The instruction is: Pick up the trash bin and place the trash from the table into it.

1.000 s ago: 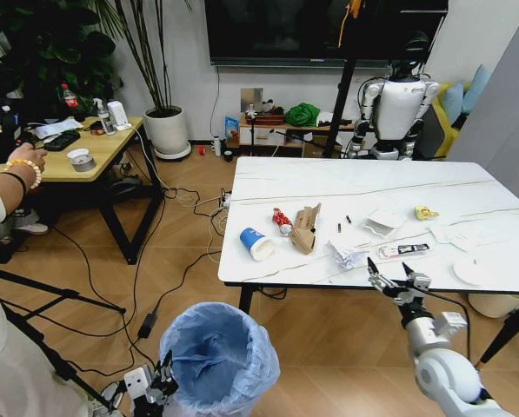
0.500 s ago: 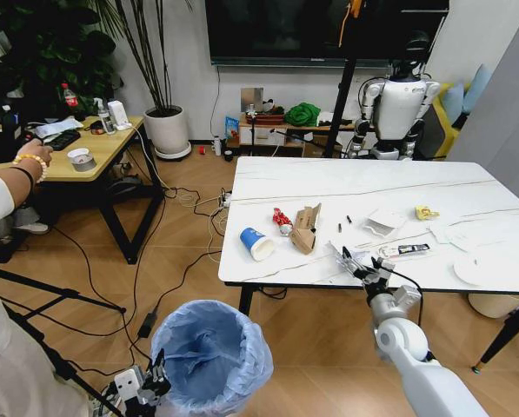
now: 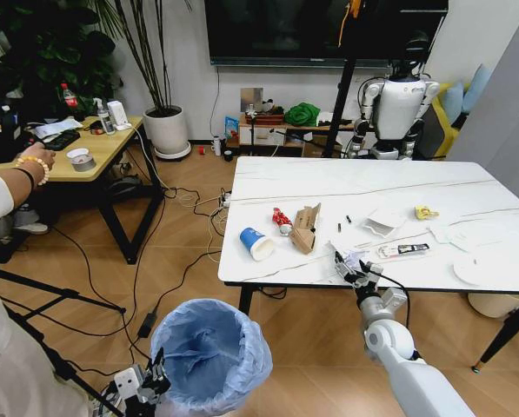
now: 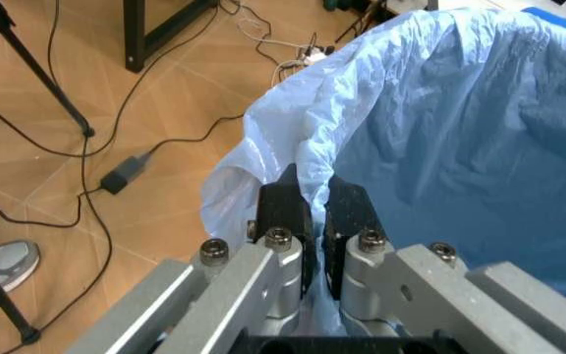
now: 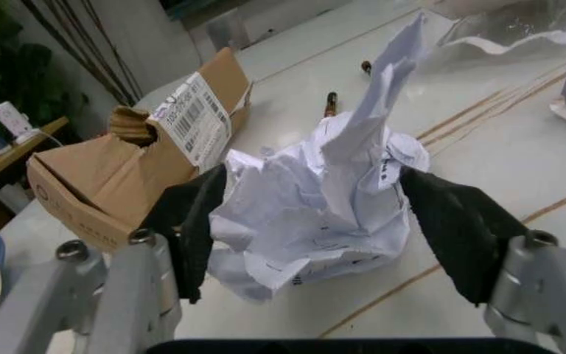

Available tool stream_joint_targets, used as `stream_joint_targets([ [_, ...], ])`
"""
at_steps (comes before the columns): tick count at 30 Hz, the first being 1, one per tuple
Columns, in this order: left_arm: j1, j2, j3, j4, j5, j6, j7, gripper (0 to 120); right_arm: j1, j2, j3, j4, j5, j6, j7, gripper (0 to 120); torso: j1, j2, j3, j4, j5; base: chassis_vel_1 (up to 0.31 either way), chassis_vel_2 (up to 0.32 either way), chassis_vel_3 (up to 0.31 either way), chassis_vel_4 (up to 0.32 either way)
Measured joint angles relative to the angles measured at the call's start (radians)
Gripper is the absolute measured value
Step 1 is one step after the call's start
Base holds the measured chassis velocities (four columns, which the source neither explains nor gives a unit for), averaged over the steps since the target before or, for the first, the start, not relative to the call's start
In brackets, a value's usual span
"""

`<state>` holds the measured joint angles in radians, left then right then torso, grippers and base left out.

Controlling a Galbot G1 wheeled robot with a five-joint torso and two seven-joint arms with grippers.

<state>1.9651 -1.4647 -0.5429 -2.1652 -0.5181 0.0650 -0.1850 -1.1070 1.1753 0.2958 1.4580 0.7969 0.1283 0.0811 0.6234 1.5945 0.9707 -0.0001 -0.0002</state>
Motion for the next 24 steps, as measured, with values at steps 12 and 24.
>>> stream_joint_targets([
  [12, -0.010, 0.018, -0.001, 0.016, -0.010, 0.002, -0.003, 0, 0.001, -0.025, 0.004, -0.005, -0.008, 0.009, -0.010, 20, 0.000, 0.000, 0.000, -0.0001, 0.0001, 0.000, 0.000, 0.000, 0.000],
  [24, -0.020, 0.049, 0.008, 0.019, -0.019, 0.008, -0.004, 0, -0.004, -0.030, 0.009, -0.014, -0.008, 0.014, -0.015, 0, 0.000, 0.000, 0.000, -0.0001, 0.0001, 0.000, 0.000, 0.000, 0.000],
])
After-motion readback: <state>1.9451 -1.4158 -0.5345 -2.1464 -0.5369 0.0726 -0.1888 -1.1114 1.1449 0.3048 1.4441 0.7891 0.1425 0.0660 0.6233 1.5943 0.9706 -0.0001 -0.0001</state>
